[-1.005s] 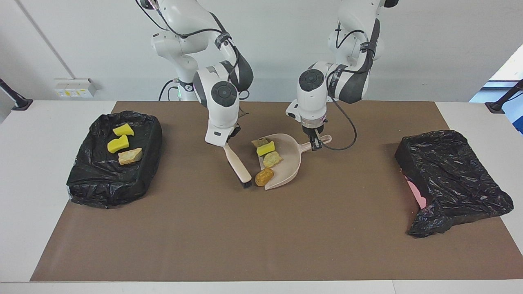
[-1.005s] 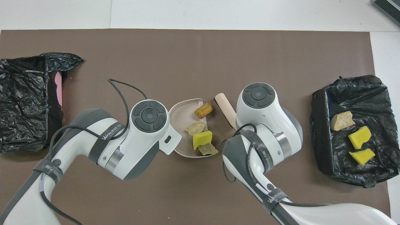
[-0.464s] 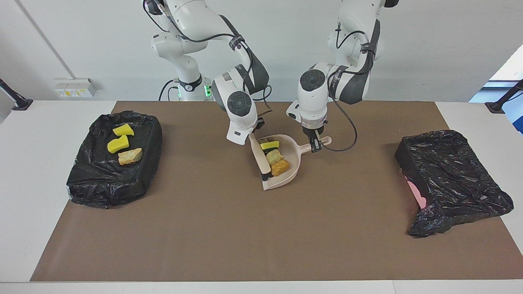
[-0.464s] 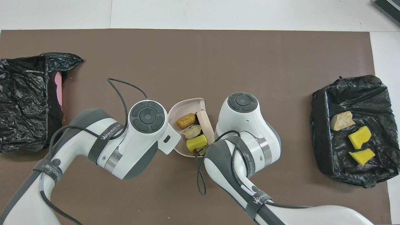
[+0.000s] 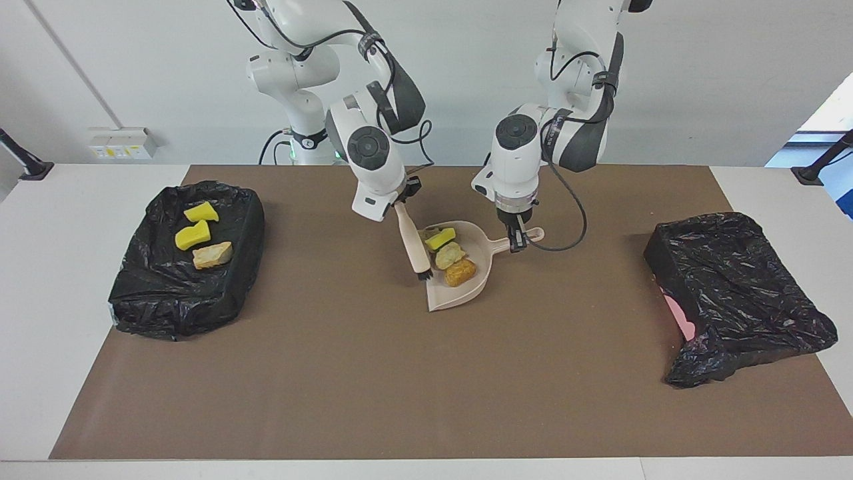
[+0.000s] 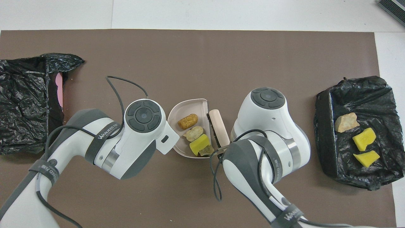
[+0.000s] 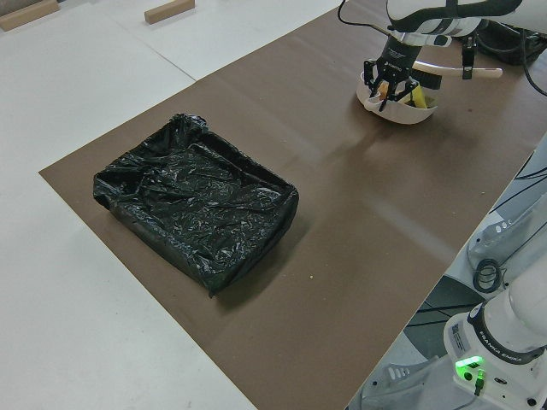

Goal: Sweep and dump trash in bin
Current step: 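Sweep the remaining pieces into the dustpan with the right gripper's brush, then carry the dustpan with the left gripper over the nearby black bag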

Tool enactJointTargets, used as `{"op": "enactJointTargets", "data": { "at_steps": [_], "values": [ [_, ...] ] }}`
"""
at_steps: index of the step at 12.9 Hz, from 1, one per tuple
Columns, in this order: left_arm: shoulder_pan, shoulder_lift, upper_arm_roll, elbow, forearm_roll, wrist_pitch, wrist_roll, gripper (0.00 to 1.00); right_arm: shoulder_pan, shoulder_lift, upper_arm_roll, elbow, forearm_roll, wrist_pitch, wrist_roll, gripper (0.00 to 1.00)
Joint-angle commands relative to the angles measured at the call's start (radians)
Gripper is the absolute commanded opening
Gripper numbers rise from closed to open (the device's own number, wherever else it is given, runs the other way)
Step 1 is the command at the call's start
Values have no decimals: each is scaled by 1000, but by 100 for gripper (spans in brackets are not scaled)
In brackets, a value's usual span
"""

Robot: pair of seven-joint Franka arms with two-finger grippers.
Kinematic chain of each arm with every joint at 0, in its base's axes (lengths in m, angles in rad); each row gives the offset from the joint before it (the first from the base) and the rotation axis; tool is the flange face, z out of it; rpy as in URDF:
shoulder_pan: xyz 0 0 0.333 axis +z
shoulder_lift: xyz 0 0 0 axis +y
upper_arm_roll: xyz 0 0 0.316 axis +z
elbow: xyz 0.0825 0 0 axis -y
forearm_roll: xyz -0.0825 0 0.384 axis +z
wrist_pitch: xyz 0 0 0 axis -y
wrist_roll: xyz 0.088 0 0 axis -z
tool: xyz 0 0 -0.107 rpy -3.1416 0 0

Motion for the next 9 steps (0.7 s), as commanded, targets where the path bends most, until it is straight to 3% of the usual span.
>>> {"op": "enactJointTargets", "data": {
  "at_steps": [1,4,7,9],
  "values": [
    [78,-26,-7,-18,-16,28,123,0,9,-67,13,-34,-64,-49,182,0],
    [175,-69,-6,-9,-120,22,299,0,93,-124,16,-118,-53,12,425,0],
    [322,-154,-3,13,-178,1,467,0,202,-200,16,-219,28,120,499,0],
    [417,-164,5,69,-207,-79,580,0,256,-197,16,-267,33,177,519,0]
  ]
}}
